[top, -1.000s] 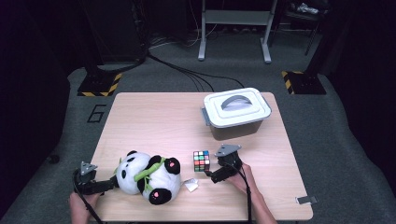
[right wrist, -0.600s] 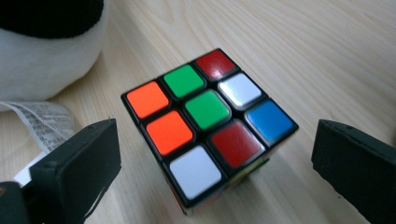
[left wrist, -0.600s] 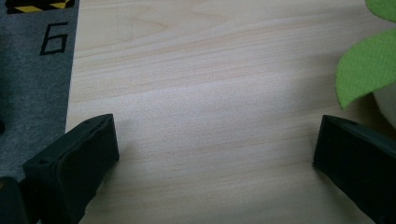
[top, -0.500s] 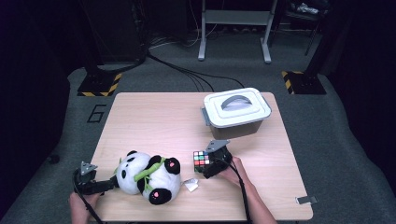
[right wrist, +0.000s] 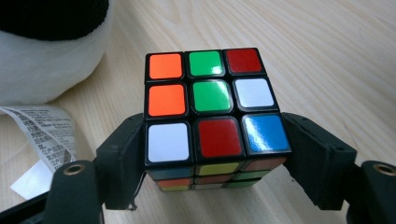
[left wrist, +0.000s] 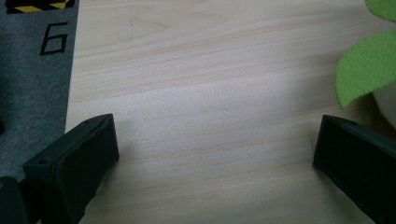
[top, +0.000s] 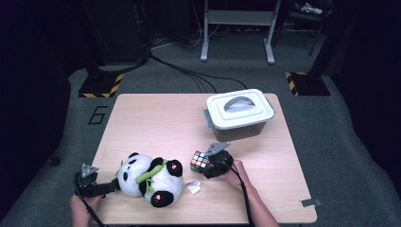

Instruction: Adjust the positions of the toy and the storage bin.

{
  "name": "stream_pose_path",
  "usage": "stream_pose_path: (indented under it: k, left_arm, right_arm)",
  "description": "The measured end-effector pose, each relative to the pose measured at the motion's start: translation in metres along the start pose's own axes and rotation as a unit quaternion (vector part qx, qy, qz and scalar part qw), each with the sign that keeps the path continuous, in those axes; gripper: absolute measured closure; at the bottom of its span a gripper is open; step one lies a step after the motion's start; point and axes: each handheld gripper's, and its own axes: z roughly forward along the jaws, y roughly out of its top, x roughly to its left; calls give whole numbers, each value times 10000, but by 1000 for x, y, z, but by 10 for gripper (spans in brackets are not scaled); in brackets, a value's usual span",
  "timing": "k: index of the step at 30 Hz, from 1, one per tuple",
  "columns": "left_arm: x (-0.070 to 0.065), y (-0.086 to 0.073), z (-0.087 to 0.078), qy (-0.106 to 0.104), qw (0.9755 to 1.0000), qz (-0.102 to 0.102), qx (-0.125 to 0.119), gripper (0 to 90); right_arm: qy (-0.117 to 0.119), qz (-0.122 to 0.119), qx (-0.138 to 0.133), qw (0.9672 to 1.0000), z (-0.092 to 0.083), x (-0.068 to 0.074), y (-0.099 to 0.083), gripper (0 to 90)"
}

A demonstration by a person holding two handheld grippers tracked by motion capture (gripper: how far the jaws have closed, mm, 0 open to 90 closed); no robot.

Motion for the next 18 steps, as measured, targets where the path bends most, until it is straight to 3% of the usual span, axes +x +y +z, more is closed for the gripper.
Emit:
stream_pose_path:
  k: [6,18]
  left_arm:
    - [0,0,0,-1,10000,0,2,0]
    - [0,0,0,0,10000,1,0,0]
  right_arm:
    - [-94,27,-2,10000,4,6,4,319]
    - [-324,242,-92,9991,1,8,1,335]
